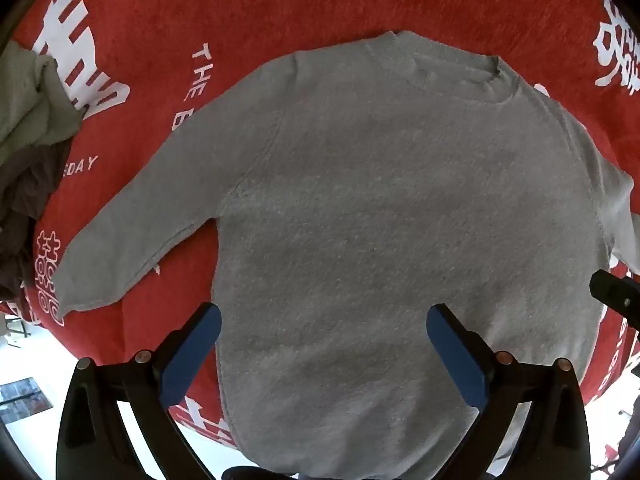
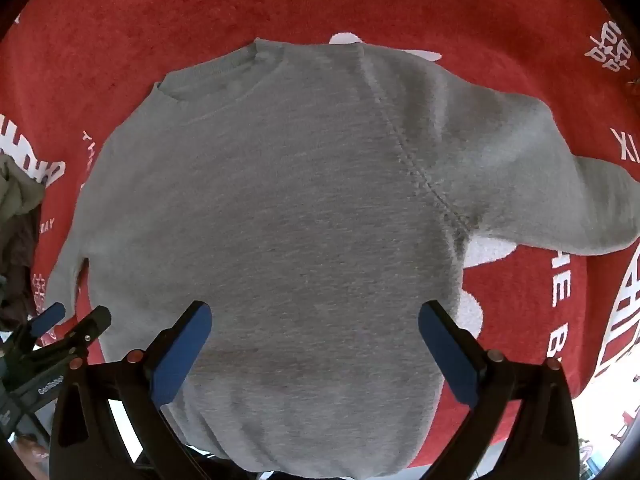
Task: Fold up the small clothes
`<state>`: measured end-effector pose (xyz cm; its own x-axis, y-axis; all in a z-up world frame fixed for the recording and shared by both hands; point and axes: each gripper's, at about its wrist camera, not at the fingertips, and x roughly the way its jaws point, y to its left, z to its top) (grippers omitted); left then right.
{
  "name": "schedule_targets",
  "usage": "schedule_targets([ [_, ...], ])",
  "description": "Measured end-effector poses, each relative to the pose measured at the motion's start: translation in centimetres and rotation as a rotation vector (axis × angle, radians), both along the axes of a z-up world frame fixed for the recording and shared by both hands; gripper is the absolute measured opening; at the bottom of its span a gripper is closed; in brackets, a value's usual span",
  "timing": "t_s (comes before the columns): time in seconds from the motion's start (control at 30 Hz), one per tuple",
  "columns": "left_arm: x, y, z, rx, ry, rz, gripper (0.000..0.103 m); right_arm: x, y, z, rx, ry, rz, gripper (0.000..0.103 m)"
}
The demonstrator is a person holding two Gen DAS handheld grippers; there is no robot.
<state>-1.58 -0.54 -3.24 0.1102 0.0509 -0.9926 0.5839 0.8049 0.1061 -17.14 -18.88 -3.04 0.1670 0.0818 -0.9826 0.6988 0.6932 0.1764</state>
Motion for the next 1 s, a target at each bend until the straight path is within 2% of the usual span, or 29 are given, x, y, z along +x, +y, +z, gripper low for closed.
schedule_targets([
  [0.33, 0.25, 0.6, -0.32, 0.011, 0.011, 0.013, 0.103, 0.25, 0.31, -0.3, 0.014, -0.013, -0.014, 0.103],
  [0.8, -0.03, 0.58, -0.3, 0.01, 0.011, 0.008, 0.103, -0.23, 0.81, 0.51, 0.0, 0.028, -0.029, 0.103],
  [1.0, -0.23, 0.61, -0.49, 0.012, 0.014, 0.016, 0.103, -0.49, 0.77, 0.47, -0.002, 0.0, -0.033, 0.103],
])
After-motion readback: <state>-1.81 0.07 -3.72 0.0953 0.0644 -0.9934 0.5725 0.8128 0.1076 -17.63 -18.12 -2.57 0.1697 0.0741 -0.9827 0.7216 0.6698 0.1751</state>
